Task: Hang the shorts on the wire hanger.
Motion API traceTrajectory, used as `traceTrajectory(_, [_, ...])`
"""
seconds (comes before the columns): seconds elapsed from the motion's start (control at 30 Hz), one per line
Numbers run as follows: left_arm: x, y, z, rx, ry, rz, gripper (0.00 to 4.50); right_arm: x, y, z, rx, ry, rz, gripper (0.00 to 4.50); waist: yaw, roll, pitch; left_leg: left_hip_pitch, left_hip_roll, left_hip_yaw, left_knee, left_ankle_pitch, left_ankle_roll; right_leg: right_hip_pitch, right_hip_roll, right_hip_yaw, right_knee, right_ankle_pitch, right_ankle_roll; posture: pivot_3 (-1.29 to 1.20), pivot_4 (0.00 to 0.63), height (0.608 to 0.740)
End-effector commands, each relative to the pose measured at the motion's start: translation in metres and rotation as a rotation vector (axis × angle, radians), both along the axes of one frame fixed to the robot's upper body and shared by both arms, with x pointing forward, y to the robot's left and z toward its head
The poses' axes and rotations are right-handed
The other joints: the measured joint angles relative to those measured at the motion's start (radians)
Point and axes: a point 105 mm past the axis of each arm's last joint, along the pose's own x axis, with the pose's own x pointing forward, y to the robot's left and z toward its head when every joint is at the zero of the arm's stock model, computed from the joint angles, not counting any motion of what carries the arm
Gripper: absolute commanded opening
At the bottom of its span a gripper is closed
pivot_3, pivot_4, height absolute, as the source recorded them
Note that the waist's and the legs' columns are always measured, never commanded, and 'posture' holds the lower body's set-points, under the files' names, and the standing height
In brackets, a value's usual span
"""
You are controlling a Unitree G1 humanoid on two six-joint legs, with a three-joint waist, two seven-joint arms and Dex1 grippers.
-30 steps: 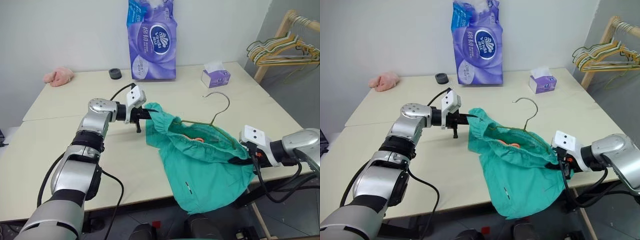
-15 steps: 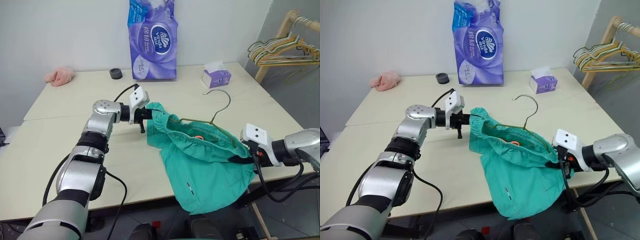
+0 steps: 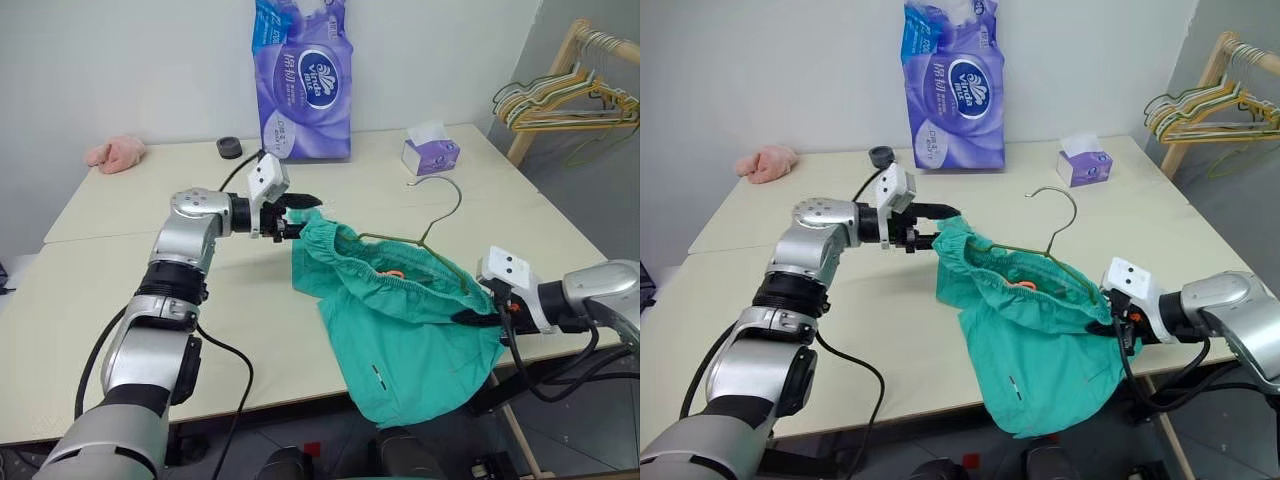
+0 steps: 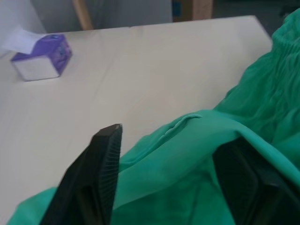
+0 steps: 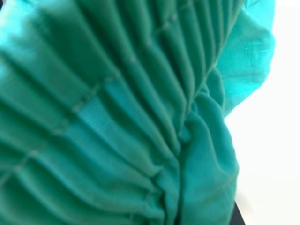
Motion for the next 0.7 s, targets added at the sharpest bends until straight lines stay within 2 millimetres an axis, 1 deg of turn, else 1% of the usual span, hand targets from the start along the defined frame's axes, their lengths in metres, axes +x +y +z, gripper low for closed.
traceTrajectory(0.03, [0.022, 0.03, 0.009, 0.132, -0.202, 0.184, 3.09, 0.005, -0.005, 0.014, 0.058, -0.048, -0.099, 0.0, 0.002, 0.0, 0.0, 0.0, 0.0, 0.0, 0.0, 0.0, 0.0, 0.0, 0.0, 0.0, 0.0, 0.0, 0.0, -0.21, 0.052, 0.74])
traceTrajectory(0.1, [0.027, 0.039, 0.01, 0.166, -0.256, 0.225, 3.09, 0.005, -0.008, 0.014, 0.087, -0.039, -0.165, 0.0, 0.003, 0.0, 0.0, 0.0, 0.0, 0.0, 0.0, 0.0, 0.0, 0.0, 0.0, 0.0, 0.0, 0.0, 0.0, -0.22, 0.054, 0.74])
traceTrajectory(0.2, [0.025, 0.033, 0.008, 0.14, -0.237, 0.182, 3.09, 0.005, -0.01, 0.014, 0.176, -0.014, -0.291, 0.0, 0.007, 0.0, 0.0, -0.001, 0.0, 0.0, 0.0, 0.0, 0.0, 0.0, -0.001, 0.0, 0.0, 0.0, 0.0, -0.23, 0.059, 0.74])
traceTrajectory(0.27, [0.013, 0.015, 0.005, 0.065, -0.165, 0.077, 3.09, 0.004, -0.014, 0.016, 0.254, 0.002, -0.403, 0.0, 0.011, 0.0, 0.0, -0.001, -0.001, 0.0, 0.0, 0.0, 0.0, 0.0, -0.002, 0.0, 0.0, 0.0, 0.0, -0.24, 0.063, 0.74])
traceTrajectory(0.33, [0.006, 0.005, 0.005, 0.025, -0.132, 0.02, 3.09, 0.002, -0.017, 0.017, 0.281, 0.006, -0.466, 0.0, 0.009, 0.0, 0.0, -0.002, -0.001, 0.0, 0.0, 0.0, 0.0, 0.0, -0.002, -0.001, 0.0, 0.0, 0.0, -0.25, 0.07, 0.74])
traceTrajectory(0.4, [-0.012, -0.021, 0.012, -0.091, -0.051, -0.105, 3.09, 0.001, -0.026, 0.021, 0.331, -0.029, -0.595, 0.0, 0.002, 0.0, 0.0, -0.002, -0.001, 0.0, 0.0, 0.0, 0.0, 0.0, -0.002, 0.0, 0.0, 0.0, 0.0, -0.27, 0.077, 0.74])
traceTrajectory(0.43, [-0.02, -0.032, 0.017, -0.131, -0.019, -0.154, 3.09, 0.0, -0.03, 0.022, 0.357, -0.03, -0.654, 0.0, -0.001, 0.0, 0.0, -0.002, -0.001, 0.0, 0.0, 0.0, 0.0, 0.0, -0.002, 0.0, 0.0, 0.0, 0.0, -0.28, 0.081, 0.74])
traceTrajectory(0.57, [-0.038, -0.055, 0.033, -0.202, 0.026, -0.239, 3.09, -0.003, -0.034, 0.019, 0.432, -0.061, -0.785, 0.0, -0.019, 0.001, 0.001, -0.001, -0.001, 0.0, -0.001, 0.0, 0.0, 0.0, -0.002, 0.0, 0.001, 0.0, 0.0, -0.3, 0.098, 0.74])
traceTrajectory(0.63, [-0.047, -0.068, 0.041, -0.232, 0.046, -0.277, 3.09, -0.002, -0.039, 0.018, 0.473, -0.093, -0.882, 0.0, -0.029, 0.002, 0.001, -0.001, -0.001, 0.0, -0.001, 0.0, 0.0, 0.0, -0.001, 0.0, 0.001, 0.0, 0.0, -0.32, 0.108, 0.74])
traceTrajectory(0.7, [-0.058, -0.088, 0.045, -0.209, 0.023, -0.333, 3.09, 0.002, -0.048, 0.024, 0.527, -0.16, -1.007, 0.0, -0.037, 0.004, 0.004, -0.001, 0.0, 0.0, -0.002, 0.0, 0.0, 0.0, -0.001, 0.0, 0.001, 0.0, 0.0, -0.34, 0.131, 0.74])
